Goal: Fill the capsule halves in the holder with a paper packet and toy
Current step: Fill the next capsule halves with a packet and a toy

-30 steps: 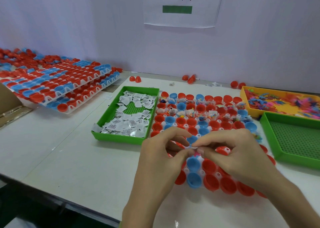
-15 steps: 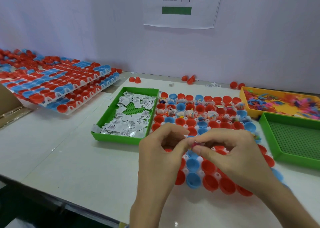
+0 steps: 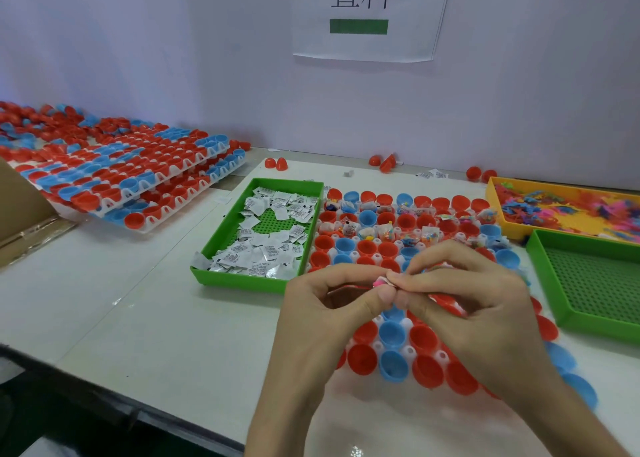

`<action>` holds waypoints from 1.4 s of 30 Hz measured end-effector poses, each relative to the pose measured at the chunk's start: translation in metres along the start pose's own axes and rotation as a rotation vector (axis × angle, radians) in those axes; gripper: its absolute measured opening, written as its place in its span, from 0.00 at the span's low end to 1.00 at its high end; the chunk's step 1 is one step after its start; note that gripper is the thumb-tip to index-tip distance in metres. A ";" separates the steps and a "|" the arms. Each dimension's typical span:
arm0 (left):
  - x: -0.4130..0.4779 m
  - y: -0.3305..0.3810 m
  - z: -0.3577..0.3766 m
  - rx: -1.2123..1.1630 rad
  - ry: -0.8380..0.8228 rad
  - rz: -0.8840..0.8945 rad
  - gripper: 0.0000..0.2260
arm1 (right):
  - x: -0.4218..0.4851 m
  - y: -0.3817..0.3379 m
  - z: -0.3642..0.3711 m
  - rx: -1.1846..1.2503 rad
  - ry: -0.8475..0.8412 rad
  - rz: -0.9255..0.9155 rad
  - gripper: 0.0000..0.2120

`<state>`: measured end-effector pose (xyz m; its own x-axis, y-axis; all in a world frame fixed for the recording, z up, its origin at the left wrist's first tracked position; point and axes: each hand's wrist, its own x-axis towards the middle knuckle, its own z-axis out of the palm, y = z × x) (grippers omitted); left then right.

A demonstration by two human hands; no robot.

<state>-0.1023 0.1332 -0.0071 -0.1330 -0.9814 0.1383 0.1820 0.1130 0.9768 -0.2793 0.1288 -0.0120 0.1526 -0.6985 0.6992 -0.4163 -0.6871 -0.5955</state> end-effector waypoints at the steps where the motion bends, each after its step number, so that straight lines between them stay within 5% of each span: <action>1: 0.000 0.000 0.000 0.003 -0.005 -0.005 0.07 | 0.000 -0.001 0.000 0.013 0.000 -0.001 0.08; 8: 0.002 0.005 -0.011 0.123 -0.031 0.010 0.06 | 0.000 -0.004 0.002 0.049 -0.050 0.016 0.11; 14: 0.056 0.022 -0.052 0.665 0.175 0.153 0.04 | 0.001 -0.002 -0.009 0.042 0.095 0.081 0.08; 31: 0.102 0.013 -0.059 1.227 -0.184 0.087 0.05 | 0.003 0.001 -0.008 0.014 0.093 0.128 0.09; 42: 0.111 0.006 -0.057 1.262 -0.235 0.068 0.05 | 0.001 0.004 -0.010 0.005 0.075 0.145 0.15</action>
<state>-0.0599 0.0159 0.0048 -0.3511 -0.9317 0.0929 -0.8313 0.3559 0.4269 -0.2899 0.1276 -0.0091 0.0235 -0.7738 0.6330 -0.4242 -0.5810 -0.6946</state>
